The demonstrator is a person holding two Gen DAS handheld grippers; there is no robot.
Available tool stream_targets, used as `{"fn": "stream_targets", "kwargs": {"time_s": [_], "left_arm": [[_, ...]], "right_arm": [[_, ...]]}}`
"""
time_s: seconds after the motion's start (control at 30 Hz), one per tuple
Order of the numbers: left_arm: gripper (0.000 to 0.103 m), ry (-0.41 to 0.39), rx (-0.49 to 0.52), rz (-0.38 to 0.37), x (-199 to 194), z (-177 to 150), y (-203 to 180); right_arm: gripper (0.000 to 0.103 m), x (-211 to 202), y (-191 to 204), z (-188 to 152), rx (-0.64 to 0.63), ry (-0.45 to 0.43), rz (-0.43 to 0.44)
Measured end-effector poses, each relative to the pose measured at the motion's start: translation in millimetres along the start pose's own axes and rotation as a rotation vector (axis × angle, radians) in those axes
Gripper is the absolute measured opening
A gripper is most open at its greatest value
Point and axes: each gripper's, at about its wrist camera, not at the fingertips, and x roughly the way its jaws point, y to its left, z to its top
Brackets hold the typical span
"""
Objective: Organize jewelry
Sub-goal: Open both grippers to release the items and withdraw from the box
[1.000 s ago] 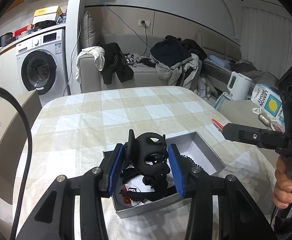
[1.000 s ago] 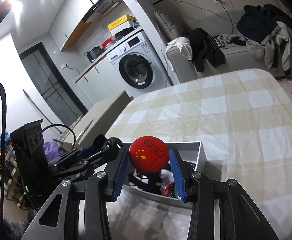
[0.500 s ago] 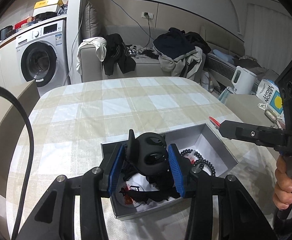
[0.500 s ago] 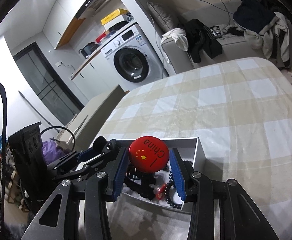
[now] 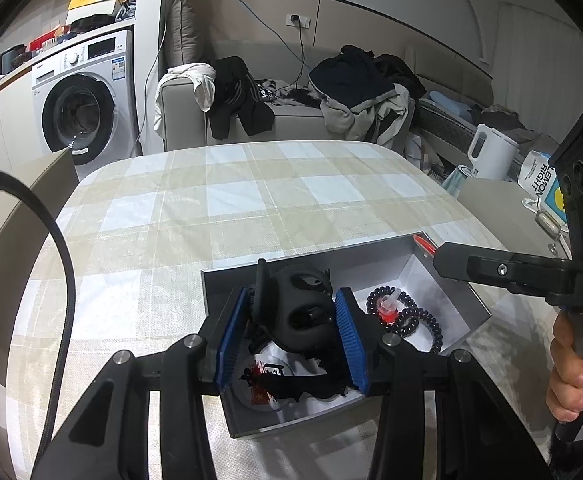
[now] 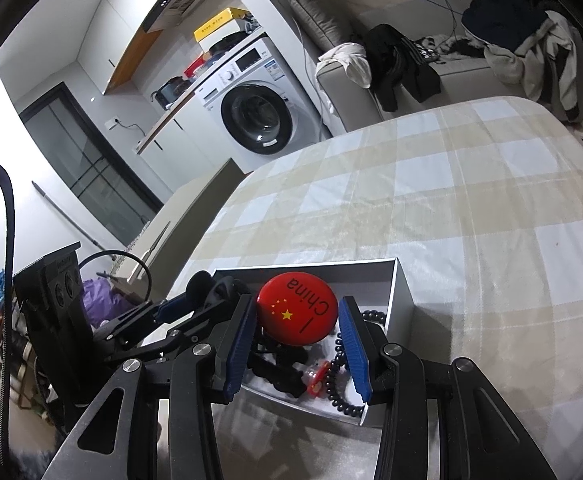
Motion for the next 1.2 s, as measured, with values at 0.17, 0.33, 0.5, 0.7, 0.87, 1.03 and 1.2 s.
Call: {"fn": "stream_targets", "kwargs": {"time_s": [0.17, 0.33, 0.5, 0.7, 0.87, 1.03, 1.2], "left_arm": [[0.039, 0.007, -0.002, 0.001, 1.5, -0.5, 0.4], [0.039, 0.012, -0.001, -0.006, 0.2, -0.8, -0.6], [0.04, 0.003, 0.025, -0.018, -5.3, -1.6, -9.3], [0.082, -0.023, 0.0, -0.03, -17.3, -2.2, -10.3], [0.099, -0.046, -0.015, -0.011, -30.0, -3.2, -8.2], [0.102, -0.109, 0.011, 0.027, -47.4, -13.2, -10.7], [0.102, -0.141, 0.007, 0.06, -53.1, -26.6, -10.8]], "right_arm": [[0.043, -2.2, 0.4, 0.2, 0.009, -0.004, 0.0], [0.043, -8.7, 1.5, 0.3, 0.003, -0.022, -0.007], [0.046, -15.7, 4.4, -3.0, -0.012, -0.028, -0.008], [0.059, -26.2, 8.2, -8.8, -0.031, -0.042, -0.012], [0.09, -40.4, 9.5, -16.2, -0.044, -0.07, -0.034], [0.103, -51.4, 14.6, -26.4, -0.104, -0.102, -0.086], [0.103, -50.2, 21.0, -43.6, -0.176, -0.119, -0.152]]}}
